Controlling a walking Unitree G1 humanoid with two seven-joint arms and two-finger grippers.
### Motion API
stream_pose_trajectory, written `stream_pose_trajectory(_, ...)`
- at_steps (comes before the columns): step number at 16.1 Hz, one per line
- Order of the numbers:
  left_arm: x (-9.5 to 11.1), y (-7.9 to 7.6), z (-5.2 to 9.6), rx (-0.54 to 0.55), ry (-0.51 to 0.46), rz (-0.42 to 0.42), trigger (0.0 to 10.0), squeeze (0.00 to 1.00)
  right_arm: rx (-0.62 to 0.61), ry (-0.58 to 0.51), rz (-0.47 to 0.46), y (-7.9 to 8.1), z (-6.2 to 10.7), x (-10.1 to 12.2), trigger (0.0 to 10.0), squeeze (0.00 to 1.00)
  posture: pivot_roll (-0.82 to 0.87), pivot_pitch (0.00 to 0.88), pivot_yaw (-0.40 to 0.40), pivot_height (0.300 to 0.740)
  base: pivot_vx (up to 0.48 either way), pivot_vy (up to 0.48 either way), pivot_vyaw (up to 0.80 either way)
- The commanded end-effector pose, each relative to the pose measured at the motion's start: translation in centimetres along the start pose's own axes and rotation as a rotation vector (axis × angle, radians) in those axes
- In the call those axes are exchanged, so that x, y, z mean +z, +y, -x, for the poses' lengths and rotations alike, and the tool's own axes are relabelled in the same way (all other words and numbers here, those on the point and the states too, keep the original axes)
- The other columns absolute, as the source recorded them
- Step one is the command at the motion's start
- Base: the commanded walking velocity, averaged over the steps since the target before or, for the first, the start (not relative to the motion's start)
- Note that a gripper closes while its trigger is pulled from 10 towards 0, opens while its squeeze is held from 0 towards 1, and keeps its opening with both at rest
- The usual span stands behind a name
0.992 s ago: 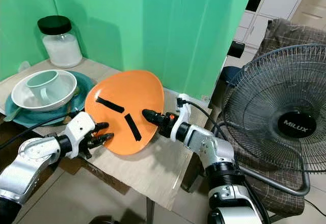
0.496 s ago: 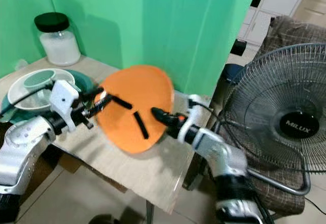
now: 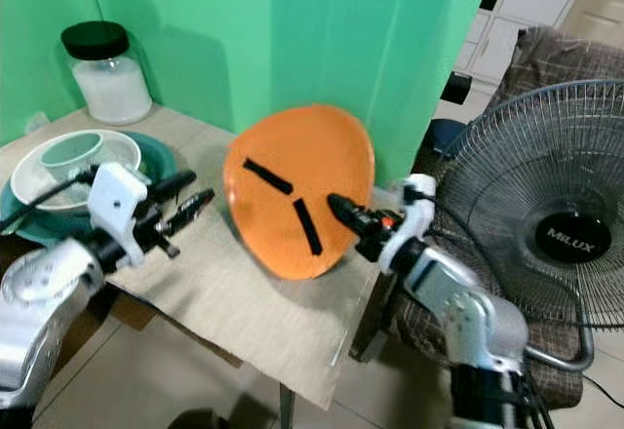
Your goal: Setting the table
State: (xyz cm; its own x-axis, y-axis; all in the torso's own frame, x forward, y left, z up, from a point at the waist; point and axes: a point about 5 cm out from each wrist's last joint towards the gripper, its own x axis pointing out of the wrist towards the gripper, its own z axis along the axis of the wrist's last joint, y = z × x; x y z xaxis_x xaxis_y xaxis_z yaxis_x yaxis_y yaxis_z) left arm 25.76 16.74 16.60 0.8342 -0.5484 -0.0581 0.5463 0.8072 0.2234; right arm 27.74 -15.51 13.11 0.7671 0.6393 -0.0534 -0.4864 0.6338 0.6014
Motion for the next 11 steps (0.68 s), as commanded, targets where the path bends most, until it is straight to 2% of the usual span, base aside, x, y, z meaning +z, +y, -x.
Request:
stream_pose_trajectory(1,0.7,0.0,0.3,0.021,-0.026,0.011,10.0,0.00,0.031,-0.055,0.035,1.0,0.6,1.5,0.0,0.00,0.18,0.000,-0.079,0.740,0.000,0.000,0.00)
stream_pose_trajectory(3,1.1,0.3,0.7,0.068,-0.039,0.014,10.0,0.00,0.019,-0.092,0.068,1.5,1.3,2.2,0.0,0.00,0.18,0.000,-0.078,0.740,0.000,0.000,0.00)
stream_pose_trajectory(4,1.4,1.6,1.1,0.210,-0.042,0.019,10.0,0.00,-0.004,-0.149,0.104,2.2,1.6,3.1,0.0,0.00,0.18,0.000,-0.078,0.740,0.000,0.000,0.00)
stream_pose_trajectory(6,1.1,2.5,1.8,0.332,-0.004,0.055,10.0,0.00,-0.063,-0.214,0.131,2.8,1.9,3.7,0.0,0.00,0.18,0.000,-0.074,0.740,0.000,0.000,0.00)
stream_pose_trajectory(9,1.4,1.6,1.9,0.340,-0.003,0.048,10.0,0.00,-0.105,-0.244,0.198,4.1,1.9,3.5,0.0,0.00,0.18,0.000,-0.076,0.740,0.000,0.000,0.00)
stream_pose_trajectory(11,0.9,0.9,1.6,0.345,0.041,0.056,10.0,0.00,-0.141,-0.270,0.246,4.6,1.8,3.7,0.0,0.00,0.17,0.000,-0.076,0.740,0.000,0.000,0.00)
